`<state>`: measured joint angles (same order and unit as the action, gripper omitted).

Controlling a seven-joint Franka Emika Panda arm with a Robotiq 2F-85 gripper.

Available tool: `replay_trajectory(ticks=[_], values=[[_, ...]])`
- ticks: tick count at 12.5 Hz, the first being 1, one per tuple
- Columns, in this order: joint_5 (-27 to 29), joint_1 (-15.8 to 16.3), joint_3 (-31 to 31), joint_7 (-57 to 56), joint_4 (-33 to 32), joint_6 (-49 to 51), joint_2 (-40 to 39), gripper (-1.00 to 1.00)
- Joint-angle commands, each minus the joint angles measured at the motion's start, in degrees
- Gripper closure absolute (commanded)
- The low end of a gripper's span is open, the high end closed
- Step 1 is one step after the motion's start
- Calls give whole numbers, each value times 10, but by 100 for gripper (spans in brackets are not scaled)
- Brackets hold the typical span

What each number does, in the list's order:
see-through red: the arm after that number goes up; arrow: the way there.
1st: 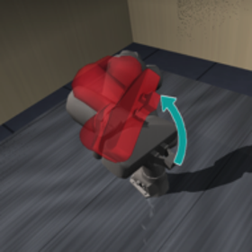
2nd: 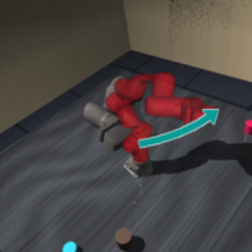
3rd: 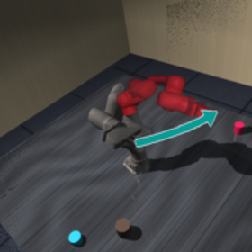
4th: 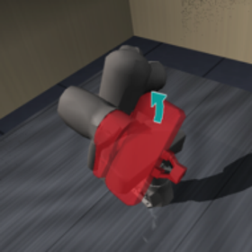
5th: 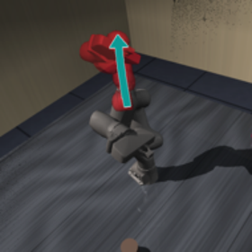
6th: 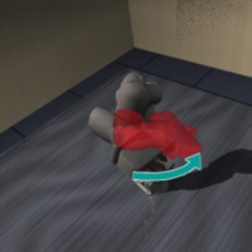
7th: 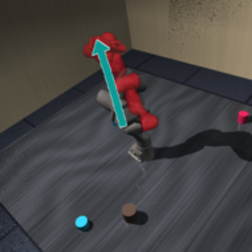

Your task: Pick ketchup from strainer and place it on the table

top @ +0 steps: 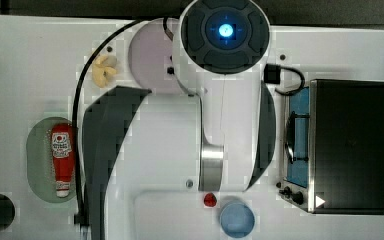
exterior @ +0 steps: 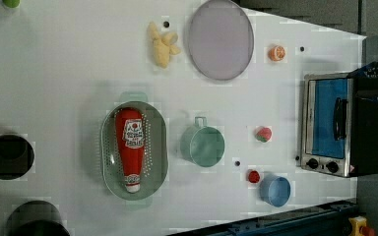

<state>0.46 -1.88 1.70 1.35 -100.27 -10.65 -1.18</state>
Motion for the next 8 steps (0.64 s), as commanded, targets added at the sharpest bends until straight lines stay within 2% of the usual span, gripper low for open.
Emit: replay_trajectory(ticks=[1, 3, 8], values=[[7, -53, 58, 24, -83, 87, 139, -58], [12, -48, 78, 24, -83, 73, 133, -100], [14, -27, 198, 24, -82, 3, 94, -100]])
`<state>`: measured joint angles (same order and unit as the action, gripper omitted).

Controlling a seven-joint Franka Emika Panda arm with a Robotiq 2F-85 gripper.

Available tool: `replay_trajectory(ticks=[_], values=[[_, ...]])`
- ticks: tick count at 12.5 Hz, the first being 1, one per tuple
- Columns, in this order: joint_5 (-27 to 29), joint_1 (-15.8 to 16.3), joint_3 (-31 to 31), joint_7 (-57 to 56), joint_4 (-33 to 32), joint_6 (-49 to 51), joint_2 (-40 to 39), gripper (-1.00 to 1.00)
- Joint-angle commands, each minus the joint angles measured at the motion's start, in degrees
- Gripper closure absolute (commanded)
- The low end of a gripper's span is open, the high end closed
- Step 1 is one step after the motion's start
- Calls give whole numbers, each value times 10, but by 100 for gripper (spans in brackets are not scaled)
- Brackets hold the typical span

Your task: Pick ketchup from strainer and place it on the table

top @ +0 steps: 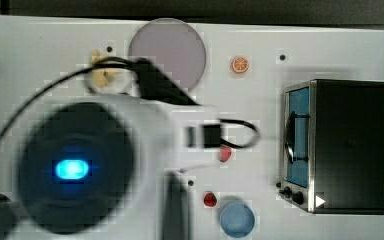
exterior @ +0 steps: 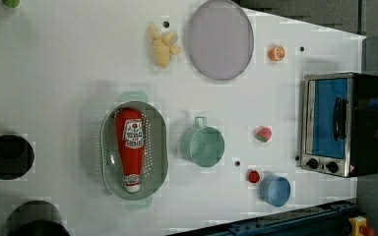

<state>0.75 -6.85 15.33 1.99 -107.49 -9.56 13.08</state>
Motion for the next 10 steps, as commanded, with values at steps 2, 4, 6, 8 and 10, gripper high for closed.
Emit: replay_trajectory(ticks=[2, 4, 6, 8, 10], values=[[11, 24, 118, 18, -10, -37, -73, -100], [11, 26, 173, 18, -11, -59, -103, -100], [10, 26, 225, 18, -16, -77, -136, -100], [7, 28, 265, 18, -34, -110, -169, -100], [-5, 30, 294, 18, -63, -167, -199, -100]])
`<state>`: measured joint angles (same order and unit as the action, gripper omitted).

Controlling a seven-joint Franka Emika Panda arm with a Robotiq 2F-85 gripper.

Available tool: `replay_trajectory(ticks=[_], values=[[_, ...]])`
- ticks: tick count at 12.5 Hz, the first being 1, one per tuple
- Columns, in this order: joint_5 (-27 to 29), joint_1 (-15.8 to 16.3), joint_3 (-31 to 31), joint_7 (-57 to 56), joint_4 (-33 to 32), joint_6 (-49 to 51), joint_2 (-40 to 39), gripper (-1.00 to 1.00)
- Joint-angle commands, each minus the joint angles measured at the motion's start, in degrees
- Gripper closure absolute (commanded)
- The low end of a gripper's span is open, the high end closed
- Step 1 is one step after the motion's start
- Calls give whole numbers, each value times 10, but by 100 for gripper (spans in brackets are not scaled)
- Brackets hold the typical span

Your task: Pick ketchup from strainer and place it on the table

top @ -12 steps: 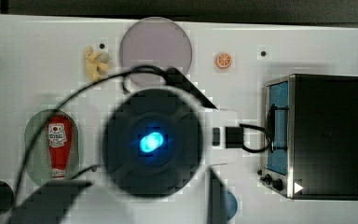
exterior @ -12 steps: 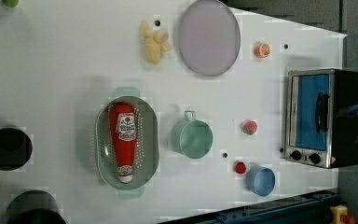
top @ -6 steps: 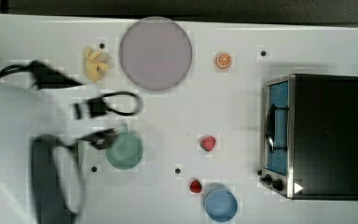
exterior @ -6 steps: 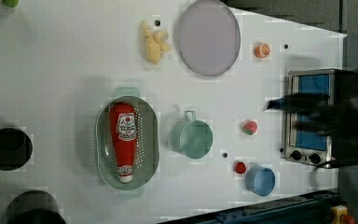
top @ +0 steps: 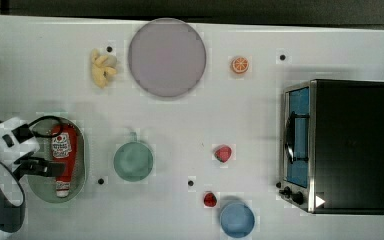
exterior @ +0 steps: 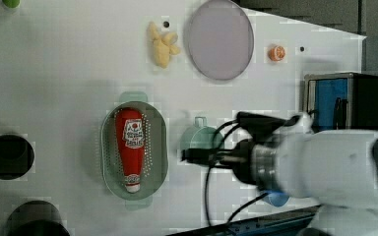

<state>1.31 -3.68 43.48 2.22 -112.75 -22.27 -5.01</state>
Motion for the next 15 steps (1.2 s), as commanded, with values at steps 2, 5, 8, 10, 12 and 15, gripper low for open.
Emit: replay_trajectory(ticks=[2, 5, 8, 10, 12, 15], values=[[-34, 4, 21, 16, -50, -127, -43, -100], [-90, 9, 20, 16, -104, -248, -85, -100], [-130, 9, 18, 18, -128, -321, -148, -100], [-146, 11, 15, 31, -128, -368, -195, -100], [-161, 13, 11, 34, -128, -406, -237, -100], [-168, 26, -12, 35, -124, -428, -280, -100]])
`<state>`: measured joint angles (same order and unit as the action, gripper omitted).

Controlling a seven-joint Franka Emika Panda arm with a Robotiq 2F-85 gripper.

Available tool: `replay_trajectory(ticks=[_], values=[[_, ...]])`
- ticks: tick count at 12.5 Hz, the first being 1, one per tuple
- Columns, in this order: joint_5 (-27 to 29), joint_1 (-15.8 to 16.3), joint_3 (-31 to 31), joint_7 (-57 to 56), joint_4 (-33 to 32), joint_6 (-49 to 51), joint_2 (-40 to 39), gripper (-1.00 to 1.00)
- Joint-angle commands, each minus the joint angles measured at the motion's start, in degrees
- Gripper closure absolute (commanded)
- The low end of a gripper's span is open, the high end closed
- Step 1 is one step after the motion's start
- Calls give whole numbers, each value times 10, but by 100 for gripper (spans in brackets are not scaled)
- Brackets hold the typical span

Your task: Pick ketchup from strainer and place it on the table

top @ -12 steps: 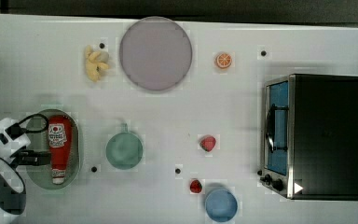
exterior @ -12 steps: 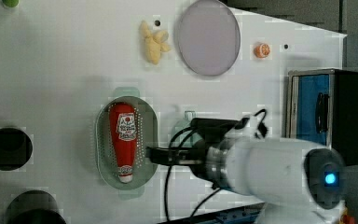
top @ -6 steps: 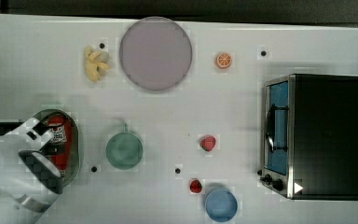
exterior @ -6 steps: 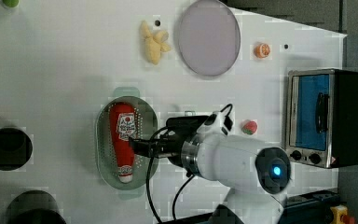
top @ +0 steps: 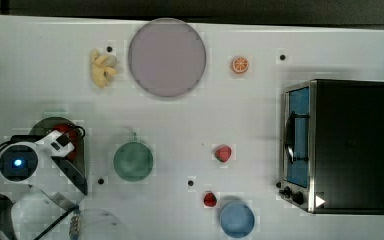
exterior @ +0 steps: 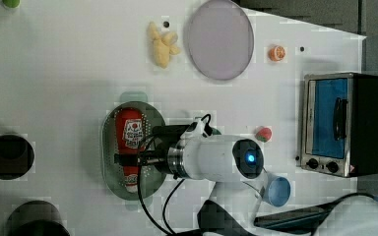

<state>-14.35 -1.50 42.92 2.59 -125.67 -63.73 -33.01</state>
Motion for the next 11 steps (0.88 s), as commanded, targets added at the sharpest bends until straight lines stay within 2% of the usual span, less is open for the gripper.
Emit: replay_trajectory(ticks=[1, 6, 7, 10, 11], values=[[-11, 12, -15, 31, 10, -15, -12, -100], [-11, 62, -69, 31, 34, -19, -44, -100], [-11, 72, -79, 31, 34, -20, -44, -92], [-11, 78, -80, 31, 42, -26, -40, -20], [-11, 78, -79, 31, 44, -23, -32, -12]])
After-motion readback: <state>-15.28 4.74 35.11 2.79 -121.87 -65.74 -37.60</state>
